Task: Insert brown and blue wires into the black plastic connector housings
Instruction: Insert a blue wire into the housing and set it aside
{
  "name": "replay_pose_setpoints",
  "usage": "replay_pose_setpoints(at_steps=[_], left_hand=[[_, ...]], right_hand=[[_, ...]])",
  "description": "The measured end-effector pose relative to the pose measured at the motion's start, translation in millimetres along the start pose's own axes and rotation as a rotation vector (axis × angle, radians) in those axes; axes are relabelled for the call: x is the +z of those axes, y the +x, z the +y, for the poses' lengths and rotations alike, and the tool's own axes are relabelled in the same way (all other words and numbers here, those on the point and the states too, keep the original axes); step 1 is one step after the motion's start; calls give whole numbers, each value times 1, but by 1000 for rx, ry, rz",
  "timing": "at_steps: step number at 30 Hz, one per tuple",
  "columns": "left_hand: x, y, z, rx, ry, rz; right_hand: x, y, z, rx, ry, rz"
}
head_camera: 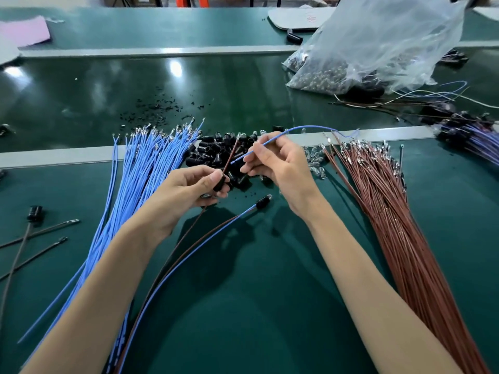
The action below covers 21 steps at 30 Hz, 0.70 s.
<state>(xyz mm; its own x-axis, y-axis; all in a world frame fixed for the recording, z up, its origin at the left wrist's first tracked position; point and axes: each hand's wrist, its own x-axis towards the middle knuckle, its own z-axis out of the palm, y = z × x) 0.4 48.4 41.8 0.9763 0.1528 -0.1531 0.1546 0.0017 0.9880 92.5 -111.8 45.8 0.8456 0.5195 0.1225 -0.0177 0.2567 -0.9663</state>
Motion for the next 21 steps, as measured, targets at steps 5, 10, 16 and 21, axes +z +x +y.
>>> replay_pose_setpoints(at_steps=[5,10,16,21], left_hand=[[1,0,0,15,-2,2],[4,-1,0,26,12,-8],[5,-2,3,38,39,-29],[5,-4,5,45,77,-25]], right_hand=[[0,-1,-2,17,-101,-76],[1,-2,-2,29,-113,-85],[3,-3,-5,46,-200,-142],[4,-2,-5,78,-276,-150]])
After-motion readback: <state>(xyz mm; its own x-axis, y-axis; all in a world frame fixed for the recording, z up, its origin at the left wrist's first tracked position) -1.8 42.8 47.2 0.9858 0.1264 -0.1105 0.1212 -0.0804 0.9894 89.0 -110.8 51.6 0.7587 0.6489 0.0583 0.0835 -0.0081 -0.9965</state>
